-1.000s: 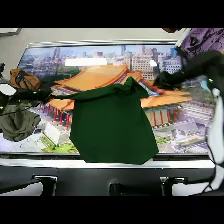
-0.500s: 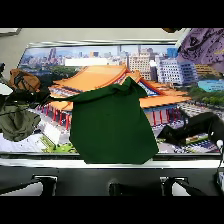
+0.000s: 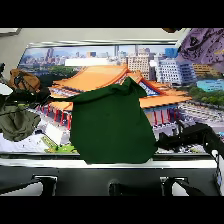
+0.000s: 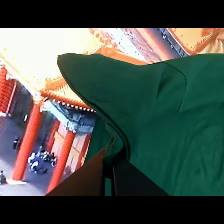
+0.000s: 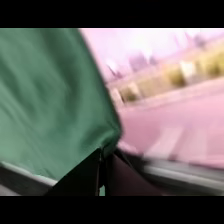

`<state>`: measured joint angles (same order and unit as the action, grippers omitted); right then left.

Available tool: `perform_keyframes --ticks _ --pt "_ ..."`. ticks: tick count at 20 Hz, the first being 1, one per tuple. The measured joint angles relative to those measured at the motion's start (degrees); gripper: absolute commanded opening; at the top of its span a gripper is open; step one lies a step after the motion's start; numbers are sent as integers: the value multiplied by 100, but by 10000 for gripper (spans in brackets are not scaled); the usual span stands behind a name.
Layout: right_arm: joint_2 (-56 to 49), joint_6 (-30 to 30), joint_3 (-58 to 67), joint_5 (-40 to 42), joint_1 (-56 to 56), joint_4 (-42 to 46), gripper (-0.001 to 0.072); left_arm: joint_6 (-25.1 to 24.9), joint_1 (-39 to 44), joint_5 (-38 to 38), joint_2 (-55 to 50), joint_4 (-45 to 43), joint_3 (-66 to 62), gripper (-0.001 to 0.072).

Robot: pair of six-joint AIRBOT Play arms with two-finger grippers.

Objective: Fold the clothes and pants, and hang the long-sleeved shirts on hangers.

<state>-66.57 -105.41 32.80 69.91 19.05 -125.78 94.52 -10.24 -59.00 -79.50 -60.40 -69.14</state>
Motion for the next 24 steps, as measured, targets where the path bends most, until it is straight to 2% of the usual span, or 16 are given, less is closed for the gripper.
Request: perform_keyframes --ticks 5,9,12,13,14,15,17,18,19,22,24 --pt "-271 846 1947 -1110 -15 20 25 0 44 -4 0 -2 74 21" --pt "-1357 1462 4044 -1471 -308 37 26 15 280 2 0 0 422 21" --pt "-2199 1991 5073 -1589 -669 39 40 111 608 83 0 0 798 21" --pt "-2420 2166 5272 -1587 -776 42 123 170 715 133 0 0 896 21" --pt "-2581 2304 5412 -1558 -852 39 268 190 820 208 0 2 973 21" --pt "-2684 2382 5508 -1467 -887 37 361 216 901 264 2 13 1029 21" --pt "-2745 2490 5628 -1193 -804 46 362 284 986 372 11 48 1082 21" --pt "-2704 2439 5663 -1016 -691 55 392 299 997 385 15 61 1086 21" --pt "-2614 2306 5685 -791 -522 83 424 302 997 398 24 76 1080 21" --pt "-2127 1757 5396 -83 131 256 424 315 951 400 57 98 1008 21" --pt "-1626 1469 4680 170 490 260 424 319 918 402 70 98 960 21"
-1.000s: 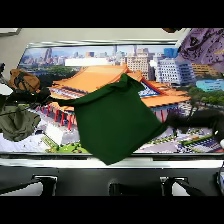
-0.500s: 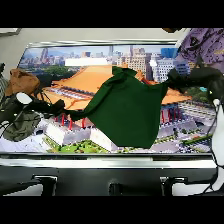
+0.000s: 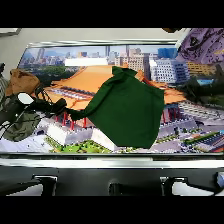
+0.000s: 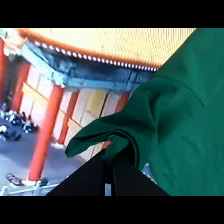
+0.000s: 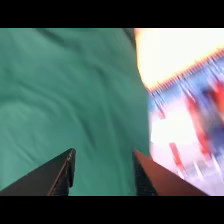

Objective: Fold the clothes and pants, and hang the long-sleeved shirts on hangers.

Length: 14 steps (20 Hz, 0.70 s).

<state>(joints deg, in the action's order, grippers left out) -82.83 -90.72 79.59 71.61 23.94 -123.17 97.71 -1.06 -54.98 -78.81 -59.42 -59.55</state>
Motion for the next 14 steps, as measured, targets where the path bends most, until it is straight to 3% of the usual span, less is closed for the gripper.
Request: perform_keyframes --ticks 7,14 --pt "2271 -372 -4256 -422 -332 -660 473 0 -26 33 13 13 -44 21" --pt "2924 179 -5766 -1320 -1438 -800 472 -9 -26 39 13 13 -44 21"
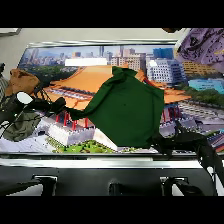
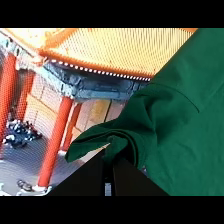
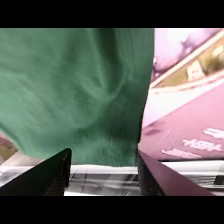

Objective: Fold the clothes and pants, and hang the long-sleeved shirts on hangers.

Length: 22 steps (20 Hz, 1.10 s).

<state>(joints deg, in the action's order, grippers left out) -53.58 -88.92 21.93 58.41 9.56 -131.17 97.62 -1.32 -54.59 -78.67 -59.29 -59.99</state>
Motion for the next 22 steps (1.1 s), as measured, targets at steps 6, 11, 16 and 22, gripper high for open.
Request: perform_keyframes --ticks 6,11,16,22 --pt "-264 195 -157 -507 -267 -87 28 -4 0 44 0 -4 0 21" --pt "-385 -188 562 -636 -293 -505 26 -81 -17 74 57 -7 -273 20" --pt "-404 -275 3357 -321 -293 -308 27 -372 -164 -24 560 -136 -1845 19" --pt "-125 -146 7246 881 -293 356 27 -448 -280 -48 1947 -955 -3853 19"
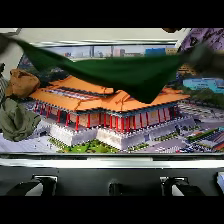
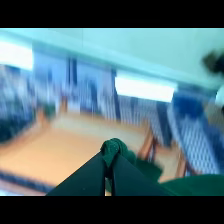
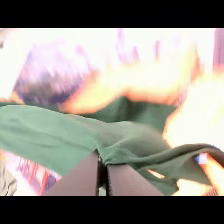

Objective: Fold the clothes and pants, and hang the long-sleeved shirts on hangers.

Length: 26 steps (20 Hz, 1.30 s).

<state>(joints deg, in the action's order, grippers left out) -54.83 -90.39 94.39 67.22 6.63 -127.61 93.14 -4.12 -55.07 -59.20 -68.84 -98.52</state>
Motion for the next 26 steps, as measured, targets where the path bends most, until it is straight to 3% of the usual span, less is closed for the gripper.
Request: perform_keyframes --ticks 3,7,12,16,20,26 --pt "446 155 1296 527 0 529 28 149 -11 -31 883 -444 -367 19" --pt "951 426 1934 918 0 1078 28 411 -13 -142 1725 -977 -529 20" --pt "636 804 2109 1351 0 1351 27 586 -13 -177 1714 -1237 -485 18" --pt "-446 1016 2015 1685 -2 1384 28 586 -11 -186 713 -1307 -334 18" --pt "-1928 1102 1537 1790 -13 1320 28 479 59 -111 -990 -1342 -271 20" --pt "-4426 1152 901 1025 -11 984 40 455 549 527 -3407 -1331 -256 21"
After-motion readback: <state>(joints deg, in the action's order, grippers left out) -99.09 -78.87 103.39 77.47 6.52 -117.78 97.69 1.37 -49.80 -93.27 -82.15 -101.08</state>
